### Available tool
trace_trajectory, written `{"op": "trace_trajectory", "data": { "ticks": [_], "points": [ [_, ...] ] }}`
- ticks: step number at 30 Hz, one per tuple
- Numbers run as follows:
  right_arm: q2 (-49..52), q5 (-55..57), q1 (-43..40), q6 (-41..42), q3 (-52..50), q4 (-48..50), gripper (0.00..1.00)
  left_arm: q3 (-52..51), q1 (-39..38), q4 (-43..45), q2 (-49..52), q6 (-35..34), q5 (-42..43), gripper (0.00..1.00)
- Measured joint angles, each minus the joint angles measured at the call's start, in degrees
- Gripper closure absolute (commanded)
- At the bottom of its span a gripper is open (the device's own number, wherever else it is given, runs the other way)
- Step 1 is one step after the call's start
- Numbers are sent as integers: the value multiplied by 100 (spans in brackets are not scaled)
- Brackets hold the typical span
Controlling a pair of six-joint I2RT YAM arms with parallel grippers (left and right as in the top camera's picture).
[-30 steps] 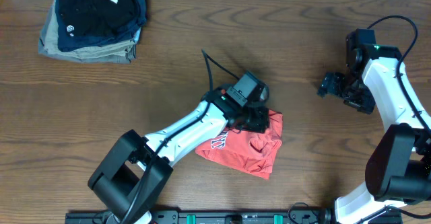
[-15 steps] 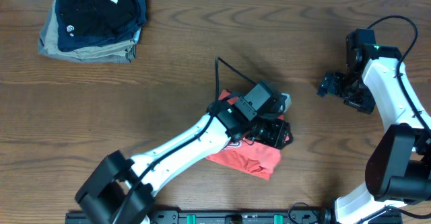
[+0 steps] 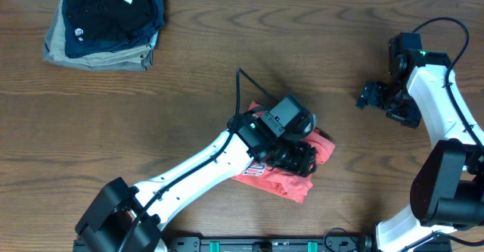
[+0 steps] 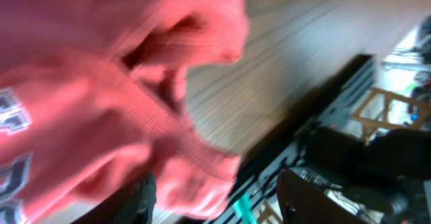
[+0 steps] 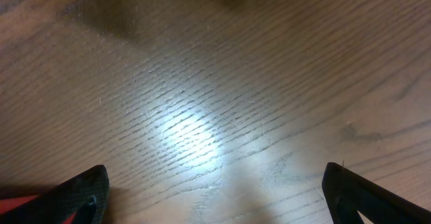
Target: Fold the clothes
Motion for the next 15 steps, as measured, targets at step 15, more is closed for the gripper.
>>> {"op": "trace_trajectory", "data": {
  "ticks": [15],
  "points": [
    [0, 0, 2, 0, -2, 0, 1, -186, -254, -251, 273, -50, -588, 57]
  ]
}}
